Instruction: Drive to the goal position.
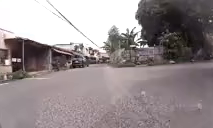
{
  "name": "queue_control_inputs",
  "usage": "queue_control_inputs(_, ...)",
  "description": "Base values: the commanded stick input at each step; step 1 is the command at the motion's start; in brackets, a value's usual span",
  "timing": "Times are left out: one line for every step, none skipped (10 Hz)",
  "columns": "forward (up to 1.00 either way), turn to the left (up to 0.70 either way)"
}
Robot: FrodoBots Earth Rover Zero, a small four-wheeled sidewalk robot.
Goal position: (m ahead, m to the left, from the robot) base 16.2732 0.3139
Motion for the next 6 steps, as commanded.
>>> queue_control_inputs(1.00,0.00)
queue_control_inputs(1.00,0.00)
queue_control_inputs(1.00,0.00)
queue_control_inputs(1.00,0.00)
queue_control_inputs(1.00,0.00)
queue_control_inputs(1.00,0.00)
